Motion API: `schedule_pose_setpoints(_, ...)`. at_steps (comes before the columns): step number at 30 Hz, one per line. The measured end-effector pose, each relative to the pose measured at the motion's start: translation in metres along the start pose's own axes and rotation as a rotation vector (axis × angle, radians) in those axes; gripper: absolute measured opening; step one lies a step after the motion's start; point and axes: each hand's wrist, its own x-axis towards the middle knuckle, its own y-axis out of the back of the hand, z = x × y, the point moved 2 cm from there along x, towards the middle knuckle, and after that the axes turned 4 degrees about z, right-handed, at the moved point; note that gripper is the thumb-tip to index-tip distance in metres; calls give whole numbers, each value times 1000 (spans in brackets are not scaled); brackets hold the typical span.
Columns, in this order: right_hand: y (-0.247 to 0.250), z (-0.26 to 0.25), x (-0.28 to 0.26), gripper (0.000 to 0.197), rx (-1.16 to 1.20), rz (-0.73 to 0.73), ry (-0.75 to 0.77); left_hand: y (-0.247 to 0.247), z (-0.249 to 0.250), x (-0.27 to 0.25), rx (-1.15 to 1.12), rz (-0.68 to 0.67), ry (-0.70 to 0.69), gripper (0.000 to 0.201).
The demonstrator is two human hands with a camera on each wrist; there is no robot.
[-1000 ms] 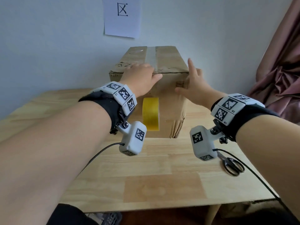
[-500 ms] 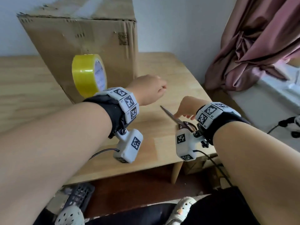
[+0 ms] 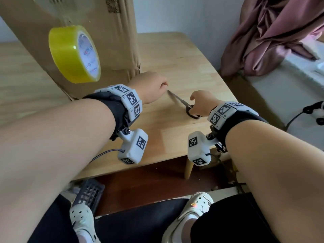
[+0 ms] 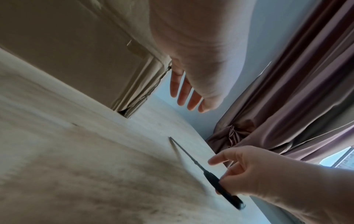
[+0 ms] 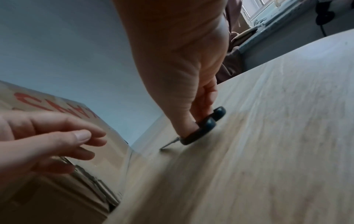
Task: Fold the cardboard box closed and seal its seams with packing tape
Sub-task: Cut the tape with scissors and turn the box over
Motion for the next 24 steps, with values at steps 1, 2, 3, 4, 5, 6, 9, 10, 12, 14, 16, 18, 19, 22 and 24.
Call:
schedule_pose_setpoints(1,6,-4,-1,43,44,29,3,6,-1,0,2,30,-2,34)
schedule_pose_setpoints(2,12,-8,-3,47,98,58,0,13,-1,0,2,66,-6,34)
schedule_pose_setpoints(3,18,-12,-3,49,171,93,-7,20,-2,0,-4,108,-8,33)
schedule_pose_setpoints(4,24,-15,-3,50,255,132,-18,28,-2,0,-15,157,-12,33)
schedule_pose_setpoints(5,31,-18,-4,50,341,178,-28,36,-3,-1,-35,204,-17,33)
schedule_pose_setpoints(6,38,-23,-4,50,414,223,-36,45,-4,-1,-60,252,-33,33)
schedule_pose_setpoints(9,61,-43,-8,47,618,364,2,74,-5,-7,-102,413,-116,32)
schedule_pose_setpoints(10,70,-54,-10,42,673,422,43,84,-6,-11,-101,471,-156,31)
schedule_pose_setpoints(12,86,-78,-15,30,743,535,122,104,-13,-21,-74,573,-219,29)
schedule_pose_setpoints(14,98,-102,-22,33,779,582,178,123,-26,-32,2,655,-222,29)
schedule_pose_setpoints(16,104,-123,-27,39,696,652,221,140,-45,-45,94,754,-173,27)
schedule_pose_setpoints(18,106,-141,-32,40,518,753,232,149,-68,-58,165,826,2,31)
schedule_pose_setpoints(19,105,-147,-33,43,440,789,221,149,-80,-66,183,827,133,37)
schedule_pose_setpoints(22,100,-158,-23,48,439,772,145,139,-110,-85,97,769,456,65)
schedule_pose_setpoints(24,94,-163,-12,50,553,698,129,133,-124,-88,-122,764,511,77)
